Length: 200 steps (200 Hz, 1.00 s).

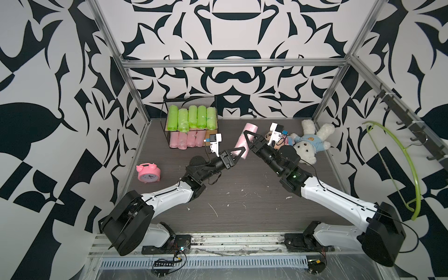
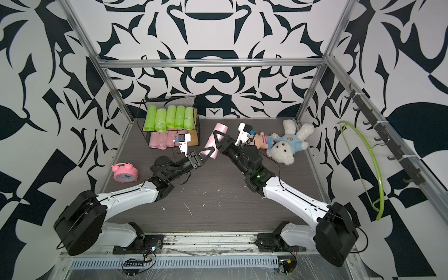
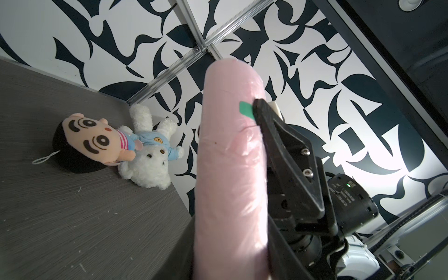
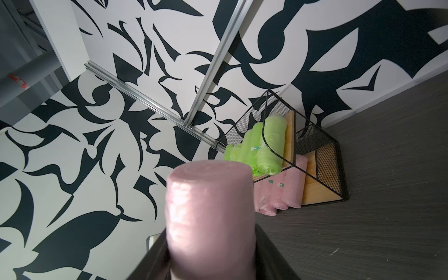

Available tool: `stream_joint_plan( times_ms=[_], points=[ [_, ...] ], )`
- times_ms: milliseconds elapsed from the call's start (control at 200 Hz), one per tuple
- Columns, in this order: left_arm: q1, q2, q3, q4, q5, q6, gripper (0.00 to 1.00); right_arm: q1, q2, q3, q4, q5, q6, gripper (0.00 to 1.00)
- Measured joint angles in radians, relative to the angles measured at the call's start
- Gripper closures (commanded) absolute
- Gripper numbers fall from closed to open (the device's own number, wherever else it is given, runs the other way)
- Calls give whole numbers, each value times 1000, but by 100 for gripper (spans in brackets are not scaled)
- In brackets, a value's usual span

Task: Sort the rolls of trash bags by color and place them on the shelf
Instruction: Pick up the roll of trash bags from the center of the board.

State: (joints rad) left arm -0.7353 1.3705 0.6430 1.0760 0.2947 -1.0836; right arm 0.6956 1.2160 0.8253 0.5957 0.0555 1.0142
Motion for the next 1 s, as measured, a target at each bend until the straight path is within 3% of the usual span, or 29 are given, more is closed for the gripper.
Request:
stream_joint_plan(
  times_ms=[135, 205, 265, 425, 660, 1000],
  points=[
    [5, 0, 0, -9, 0, 8, 82, 0, 0, 0, -8, 15, -24, 23],
    [13, 0, -3, -11, 0, 10, 82, -1, -5, 0, -27, 24, -36, 10],
    [24, -3, -15, -11, 0, 13, 81, -3, -18, 0, -57, 34, -65, 5],
    [66, -43, -77, -92, -15, 48, 79, -6, -93, 0, -167, 93, -143, 3],
    [103, -186, -141, -361, -110, 193, 79, -7, -178, 17, -304, 151, -309, 3],
    [222, -196, -157, -562, -243, 343, 79, 39, -94, 127, -512, 1, -554, 3]
  ],
)
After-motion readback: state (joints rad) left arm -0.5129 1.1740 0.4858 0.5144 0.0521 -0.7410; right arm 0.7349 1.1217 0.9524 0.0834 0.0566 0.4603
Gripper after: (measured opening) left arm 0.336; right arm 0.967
